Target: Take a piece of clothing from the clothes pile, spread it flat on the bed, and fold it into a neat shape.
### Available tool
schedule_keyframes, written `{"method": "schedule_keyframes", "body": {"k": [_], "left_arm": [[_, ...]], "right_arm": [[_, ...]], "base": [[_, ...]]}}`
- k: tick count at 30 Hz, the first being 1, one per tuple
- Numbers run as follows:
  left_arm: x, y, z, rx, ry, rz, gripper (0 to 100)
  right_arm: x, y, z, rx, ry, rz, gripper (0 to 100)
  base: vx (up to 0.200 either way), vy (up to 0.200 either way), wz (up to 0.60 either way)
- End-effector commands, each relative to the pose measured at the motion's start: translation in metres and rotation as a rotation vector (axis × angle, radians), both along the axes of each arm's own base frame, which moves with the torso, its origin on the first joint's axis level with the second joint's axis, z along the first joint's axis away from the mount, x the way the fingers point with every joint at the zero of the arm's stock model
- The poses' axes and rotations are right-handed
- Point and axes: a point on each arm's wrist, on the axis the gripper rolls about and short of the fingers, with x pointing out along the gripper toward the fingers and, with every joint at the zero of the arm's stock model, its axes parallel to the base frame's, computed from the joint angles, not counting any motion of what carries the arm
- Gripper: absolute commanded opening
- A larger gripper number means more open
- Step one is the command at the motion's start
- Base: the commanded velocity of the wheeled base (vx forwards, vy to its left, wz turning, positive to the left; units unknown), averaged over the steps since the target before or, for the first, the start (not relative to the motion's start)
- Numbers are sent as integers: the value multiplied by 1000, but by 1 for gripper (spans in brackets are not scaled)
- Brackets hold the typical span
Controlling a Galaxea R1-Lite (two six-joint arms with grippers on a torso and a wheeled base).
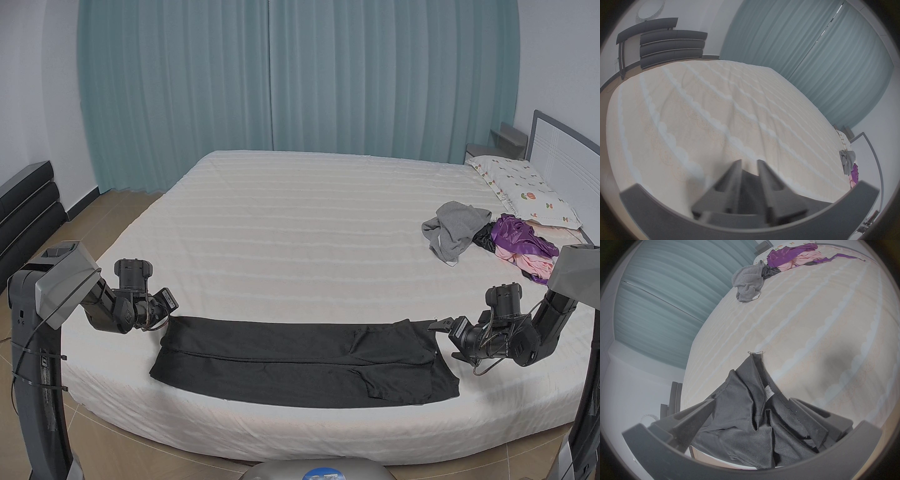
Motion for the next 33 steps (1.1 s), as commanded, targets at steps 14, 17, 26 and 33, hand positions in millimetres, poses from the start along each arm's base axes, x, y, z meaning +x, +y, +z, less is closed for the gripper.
{"method": "schedule_keyframes", "body": {"k": [14, 17, 26, 33], "left_arm": [[-26, 12, 9, -96, 45, -81, 100], [-41, 10, 14, -147, 57, -144, 100], [-68, 5, 0, -43, 92, -330, 100], [-63, 6, -11, 26, 84, -311, 100]], "right_arm": [[-8, -6, 10, 3, -35, -16, 100], [-9, -6, 9, 4, -49, -16, 100], [-15, -3, 9, 17, -44, 9, 100], [-18, -2, 7, 20, -32, 20, 100]], "base": [[0, 0, 0], [0, 0, 0], [0, 0, 0], [0, 0, 0]]}}
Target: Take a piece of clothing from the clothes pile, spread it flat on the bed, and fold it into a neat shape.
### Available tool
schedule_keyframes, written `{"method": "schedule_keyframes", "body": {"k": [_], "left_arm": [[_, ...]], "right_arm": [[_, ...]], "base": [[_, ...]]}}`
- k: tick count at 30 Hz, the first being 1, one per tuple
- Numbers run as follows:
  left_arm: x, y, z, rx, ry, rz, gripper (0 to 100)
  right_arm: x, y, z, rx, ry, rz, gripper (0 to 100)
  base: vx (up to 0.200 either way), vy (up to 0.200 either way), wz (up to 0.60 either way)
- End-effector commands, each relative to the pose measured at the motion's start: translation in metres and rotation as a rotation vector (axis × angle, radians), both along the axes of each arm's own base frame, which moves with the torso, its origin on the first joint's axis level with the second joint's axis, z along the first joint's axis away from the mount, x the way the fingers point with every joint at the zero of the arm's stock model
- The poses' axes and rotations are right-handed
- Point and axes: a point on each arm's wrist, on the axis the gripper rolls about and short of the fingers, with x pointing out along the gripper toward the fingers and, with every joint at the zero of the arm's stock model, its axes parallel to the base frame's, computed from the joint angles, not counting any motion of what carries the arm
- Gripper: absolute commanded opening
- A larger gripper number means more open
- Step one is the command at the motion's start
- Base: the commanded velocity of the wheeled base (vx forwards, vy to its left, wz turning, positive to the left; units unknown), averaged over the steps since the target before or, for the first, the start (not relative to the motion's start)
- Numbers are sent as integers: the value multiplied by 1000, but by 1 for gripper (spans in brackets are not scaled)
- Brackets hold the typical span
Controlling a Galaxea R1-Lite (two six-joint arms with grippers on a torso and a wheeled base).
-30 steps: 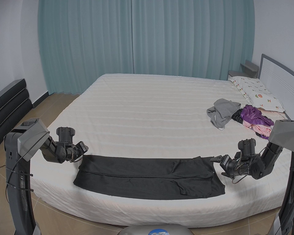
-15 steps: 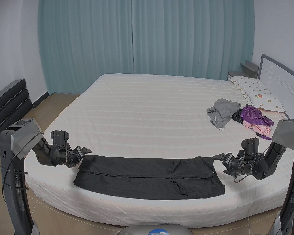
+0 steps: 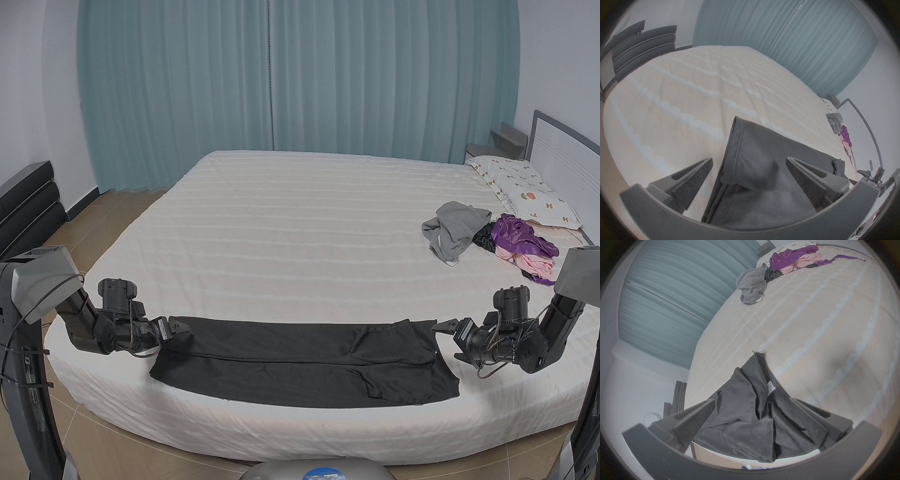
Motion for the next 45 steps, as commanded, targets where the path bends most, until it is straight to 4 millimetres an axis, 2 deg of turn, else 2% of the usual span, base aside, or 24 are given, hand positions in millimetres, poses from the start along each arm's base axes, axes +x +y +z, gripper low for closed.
{"method": "schedule_keyframes", "body": {"k": [1, 17, 18, 26, 39, 45], "left_arm": [[0, 0, -8, 6, 4, 7, 100], [-5, -4, -22, -1, 43, -5, 100], [-5, -4, -23, -1, 46, -7, 0], [-12, -4, -21, -4, 52, -1, 0], [-12, -1, 0, -27, 8, 29, 0], [-14, -2, -3, -40, 26, 41, 0]], "right_arm": [[-2, 1, -1, 5, 6, 9, 100], [-1, -1, -2, 7, 9, 5, 100], [-1, -1, -2, 7, 9, 5, 100], [-2, -1, -1, 15, 8, 14, 100], [-3, -5, 1, 19, 6, -1, 100], [-3, -6, 4, 19, -3, -5, 100]], "base": [[0, 0, 0], [0, 0, 0], [0, 0, 0], [0, 0, 0], [0, 0, 0], [0, 0, 0]]}}
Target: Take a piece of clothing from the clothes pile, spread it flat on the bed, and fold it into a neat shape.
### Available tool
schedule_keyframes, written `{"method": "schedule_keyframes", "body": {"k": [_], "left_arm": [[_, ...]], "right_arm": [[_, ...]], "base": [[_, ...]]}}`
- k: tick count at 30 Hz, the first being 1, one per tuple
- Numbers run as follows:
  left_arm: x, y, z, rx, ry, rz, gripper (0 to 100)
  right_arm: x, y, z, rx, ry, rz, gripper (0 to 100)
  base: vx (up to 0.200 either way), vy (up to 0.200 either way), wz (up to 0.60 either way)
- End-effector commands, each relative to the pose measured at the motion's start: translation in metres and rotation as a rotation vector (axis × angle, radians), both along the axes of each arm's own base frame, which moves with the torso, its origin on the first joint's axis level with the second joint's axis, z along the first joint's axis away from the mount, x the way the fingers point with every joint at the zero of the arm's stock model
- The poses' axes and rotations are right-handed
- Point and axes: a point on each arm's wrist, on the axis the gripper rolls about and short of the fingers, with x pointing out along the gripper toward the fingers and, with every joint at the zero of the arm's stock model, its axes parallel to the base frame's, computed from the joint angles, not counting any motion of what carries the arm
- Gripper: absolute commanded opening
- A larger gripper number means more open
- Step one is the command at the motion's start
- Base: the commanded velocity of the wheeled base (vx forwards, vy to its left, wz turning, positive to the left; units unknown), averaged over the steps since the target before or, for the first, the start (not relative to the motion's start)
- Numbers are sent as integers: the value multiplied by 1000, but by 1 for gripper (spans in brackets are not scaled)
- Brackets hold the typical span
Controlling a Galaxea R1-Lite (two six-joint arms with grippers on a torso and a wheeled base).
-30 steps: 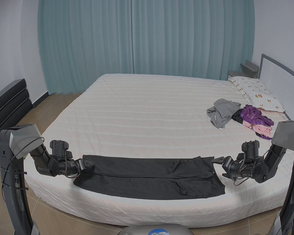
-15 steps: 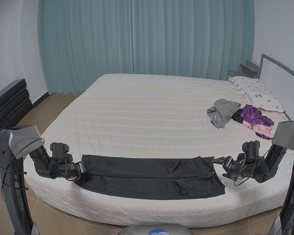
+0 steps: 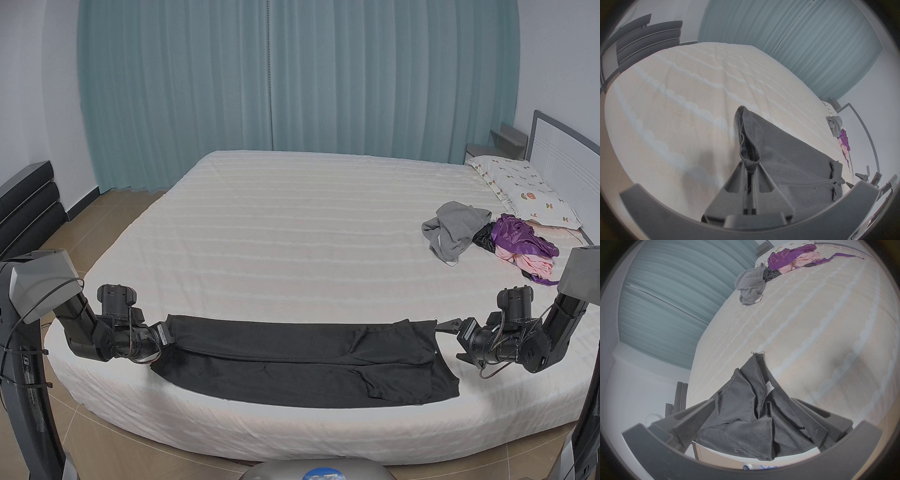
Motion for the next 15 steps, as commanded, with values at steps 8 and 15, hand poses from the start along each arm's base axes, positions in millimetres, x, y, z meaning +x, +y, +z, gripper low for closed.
{"method": "schedule_keyframes", "body": {"k": [8, 15], "left_arm": [[0, 0, 0, 3, 0, 5, 0], [8, -2, 6, -30, -33, 40, 0]], "right_arm": [[-3, 0, 1, 0, 1, -1, 100], [-2, 0, 1, -1, -1, 2, 100]], "base": [[-75, 0, 0], [0, 0, 0]]}}
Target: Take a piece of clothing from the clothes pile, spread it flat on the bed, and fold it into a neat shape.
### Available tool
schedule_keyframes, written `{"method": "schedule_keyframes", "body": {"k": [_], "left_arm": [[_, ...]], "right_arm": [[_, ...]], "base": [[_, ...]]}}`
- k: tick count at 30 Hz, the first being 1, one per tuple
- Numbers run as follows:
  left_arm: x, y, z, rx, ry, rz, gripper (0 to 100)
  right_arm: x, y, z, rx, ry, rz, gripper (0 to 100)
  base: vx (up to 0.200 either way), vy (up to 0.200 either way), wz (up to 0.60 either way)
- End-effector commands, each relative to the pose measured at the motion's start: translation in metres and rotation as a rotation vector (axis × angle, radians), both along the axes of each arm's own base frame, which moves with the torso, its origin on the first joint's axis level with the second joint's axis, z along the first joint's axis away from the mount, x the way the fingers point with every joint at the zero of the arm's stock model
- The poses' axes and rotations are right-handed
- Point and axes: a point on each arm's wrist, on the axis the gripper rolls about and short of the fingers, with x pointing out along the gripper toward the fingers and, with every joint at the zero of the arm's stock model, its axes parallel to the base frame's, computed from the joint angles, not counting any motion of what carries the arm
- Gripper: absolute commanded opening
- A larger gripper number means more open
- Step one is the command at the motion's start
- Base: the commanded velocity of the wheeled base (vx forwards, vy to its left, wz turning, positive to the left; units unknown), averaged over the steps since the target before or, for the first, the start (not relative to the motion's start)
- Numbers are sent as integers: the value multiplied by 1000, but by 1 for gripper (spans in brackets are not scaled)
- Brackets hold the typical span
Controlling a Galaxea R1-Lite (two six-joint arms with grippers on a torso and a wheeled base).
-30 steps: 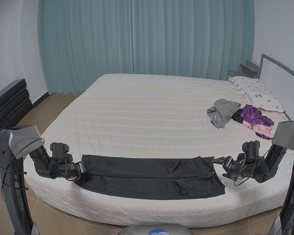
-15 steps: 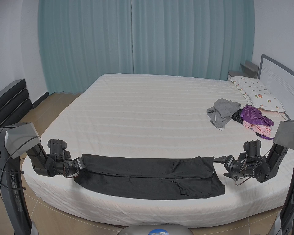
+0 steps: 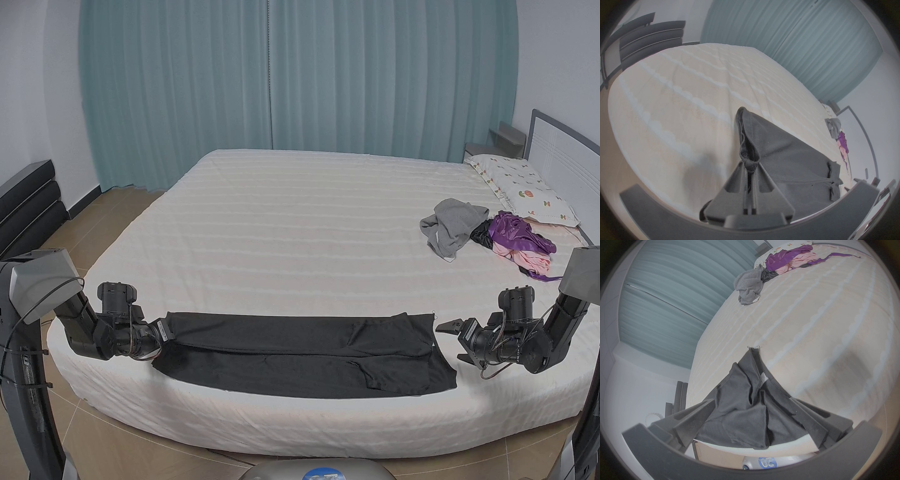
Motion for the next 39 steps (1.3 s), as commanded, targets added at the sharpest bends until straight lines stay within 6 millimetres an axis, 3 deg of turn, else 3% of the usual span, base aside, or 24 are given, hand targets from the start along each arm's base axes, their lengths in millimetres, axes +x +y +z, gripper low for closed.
{"method": "schedule_keyframes", "body": {"k": [1, 5, 39], "left_arm": [[8, -1, 6, -39, -30, 37, 0], [14, -2, 11, -80, -47, 73, 0], [10, -59, 34, -103, -78, -1, 0]], "right_arm": [[0, 0, 0, 1, -2, 1, 100], [0, 1, 0, 1, -2, 4, 100], [-1, 5, -1, 0, 5, 16, 100]], "base": [[0, 0, 0], [0, 0, 0], [0, -200, 0]]}}
